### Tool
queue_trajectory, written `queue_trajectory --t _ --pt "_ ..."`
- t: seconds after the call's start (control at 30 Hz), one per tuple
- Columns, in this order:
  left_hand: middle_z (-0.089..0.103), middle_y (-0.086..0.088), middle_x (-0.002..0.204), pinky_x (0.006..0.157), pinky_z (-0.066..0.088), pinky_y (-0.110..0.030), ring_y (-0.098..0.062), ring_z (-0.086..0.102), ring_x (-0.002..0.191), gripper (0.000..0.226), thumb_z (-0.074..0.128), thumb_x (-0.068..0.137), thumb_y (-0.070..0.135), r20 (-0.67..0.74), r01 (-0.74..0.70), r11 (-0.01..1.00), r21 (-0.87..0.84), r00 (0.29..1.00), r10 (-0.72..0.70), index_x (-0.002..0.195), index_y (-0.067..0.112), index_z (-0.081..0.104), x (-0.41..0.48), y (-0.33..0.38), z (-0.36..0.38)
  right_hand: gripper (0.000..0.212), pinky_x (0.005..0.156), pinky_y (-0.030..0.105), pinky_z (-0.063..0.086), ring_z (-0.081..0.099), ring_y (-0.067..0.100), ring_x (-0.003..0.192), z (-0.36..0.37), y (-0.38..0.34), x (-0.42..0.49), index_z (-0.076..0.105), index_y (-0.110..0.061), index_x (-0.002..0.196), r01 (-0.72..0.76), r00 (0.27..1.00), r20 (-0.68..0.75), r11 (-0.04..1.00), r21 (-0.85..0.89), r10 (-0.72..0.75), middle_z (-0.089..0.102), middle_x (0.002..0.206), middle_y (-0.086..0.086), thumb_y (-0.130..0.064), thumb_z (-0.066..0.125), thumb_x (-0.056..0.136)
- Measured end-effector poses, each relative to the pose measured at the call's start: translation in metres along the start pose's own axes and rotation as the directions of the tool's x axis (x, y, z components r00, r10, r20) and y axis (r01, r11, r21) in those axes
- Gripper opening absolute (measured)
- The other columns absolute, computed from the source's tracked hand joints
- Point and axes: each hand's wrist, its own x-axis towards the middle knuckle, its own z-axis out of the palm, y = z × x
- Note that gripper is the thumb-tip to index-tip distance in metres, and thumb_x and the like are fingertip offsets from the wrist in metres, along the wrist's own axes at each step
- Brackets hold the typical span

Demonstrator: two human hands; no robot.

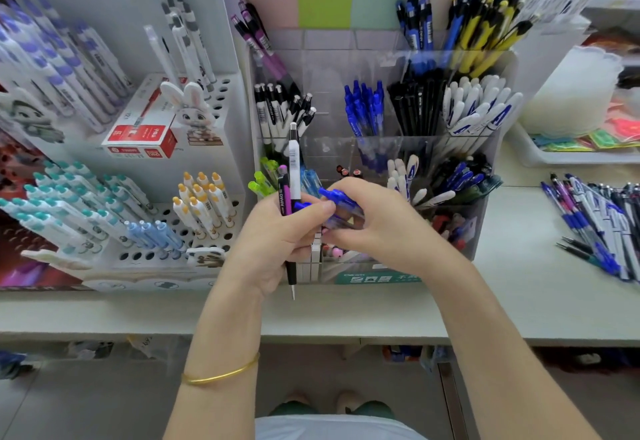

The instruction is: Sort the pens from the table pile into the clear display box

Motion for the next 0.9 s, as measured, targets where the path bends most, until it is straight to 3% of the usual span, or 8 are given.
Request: queue_trajectory --t 0.07,0.13,0.2,0.33,0.47,0.6,0.77,0.9 --pt "0.043 0.005 0.051 0.036 0.024 -0.014 -0.004 0.028 0.039 0.025 0.058 0.092 0.007 0.018 -0.001 0.998 -0.06 1.0 0.002 0.068 0.016 0.06 0.001 0.001 0.004 0.012 0.069 0.048 0.049 0.056 0.024 0.072 0.002 0.001 0.001 0.056 -0.014 0.09 -0.032 0.999 -0.035 0.999 0.034 0.033 0.06 0.077 0.004 -0.021 0.065 0.086" --pt "0.044 0.002 0.055 0.036 0.023 -0.014 -0.004 0.027 0.041 0.012 0.054 0.095 0.012 0.011 0.025 0.99 -0.135 1.0 -0.023 0.083 0.011 0.056 0.002 0.004 0.009 0.011 0.065 0.038 0.044 0.049 0.016 0.064 0.002 0.002 0.001 0.053 -0.014 0.081 -0.102 0.984 -0.12 0.972 0.212 0.129 0.052 0.071 0.0 -0.015 0.062 0.087" --pt "0.046 0.001 0.057 0.037 0.023 -0.015 -0.006 0.027 0.042 0.009 0.048 0.098 0.017 0.002 0.078 0.977 -0.196 0.997 -0.079 0.1 0.009 0.052 0.004 0.006 0.012 0.016 0.056 0.023 0.038 0.041 0.006 0.055 -0.003 0.004 0.001 0.052 -0.016 0.074 -0.157 0.928 -0.242 0.886 0.436 0.283 0.047 0.061 -0.009 -0.012 0.061 0.086" --pt "0.045 0.0 0.057 0.037 0.024 -0.017 -0.008 0.028 0.042 0.018 0.039 0.103 0.019 0.022 0.097 0.967 -0.237 0.995 -0.094 0.113 0.019 0.053 0.009 0.007 0.016 0.022 0.049 0.022 0.043 0.044 0.013 0.049 -0.019 0.004 0.006 0.049 -0.013 0.071 -0.083 0.85 -0.323 0.711 0.698 0.416 0.049 0.052 -0.002 -0.006 0.048 0.091" --pt "0.051 -0.002 0.058 0.04 0.037 -0.02 -0.011 0.042 0.043 0.014 0.038 0.103 0.015 0.004 0.077 0.982 -0.174 0.997 -0.078 0.105 0.014 0.052 0.015 0.009 0.024 0.025 0.06 0.026 0.044 0.046 0.01 0.056 -0.034 0.005 0.019 0.05 -0.011 0.069 -0.034 0.792 -0.45 0.766 0.642 0.413 0.053 0.063 0.001 -0.009 0.045 0.094" --pt "0.06 -0.002 0.06 0.046 0.045 -0.023 -0.012 0.053 0.047 0.015 0.038 0.1 0.006 -0.025 0.055 0.987 -0.154 0.998 -0.059 0.096 0.009 0.053 0.021 0.011 0.029 0.029 0.051 0.016 0.034 0.036 0.002 0.046 -0.048 0.009 0.032 0.048 -0.014 0.07 -0.035 0.722 -0.559 0.829 0.558 0.407 0.038 0.055 -0.008 -0.021 0.044 0.099" --pt "0.062 -0.001 0.062 0.045 0.045 -0.023 -0.012 0.052 0.05 0.02 0.037 0.094 -0.004 -0.023 0.054 0.986 -0.156 0.998 -0.058 0.087 0.008 0.052 0.029 0.012 0.029 0.018 0.042 0.026 0.043 0.044 0.009 0.042 -0.057 0.015 0.036 0.05 -0.01 0.086 0.063 0.766 -0.556 0.824 0.563 0.322 0.047 0.051 -0.003 -0.02 0.045 0.101" --pt "0.061 -0.002 0.063 0.042 0.04 -0.023 -0.013 0.047 0.049 0.021 0.035 0.092 -0.006 -0.01 0.06 0.989 -0.136 0.998 -0.062 0.084 0.007 0.049 0.033 0.012 0.027 0.009 0.049 0.021 0.048 0.052 0.005 0.057 -0.062 0.016 0.04 0.053 -0.014 0.088 0.137 0.735 -0.654 0.905 0.403 0.181 0.053 0.072 -0.002 -0.011 0.053 0.096"
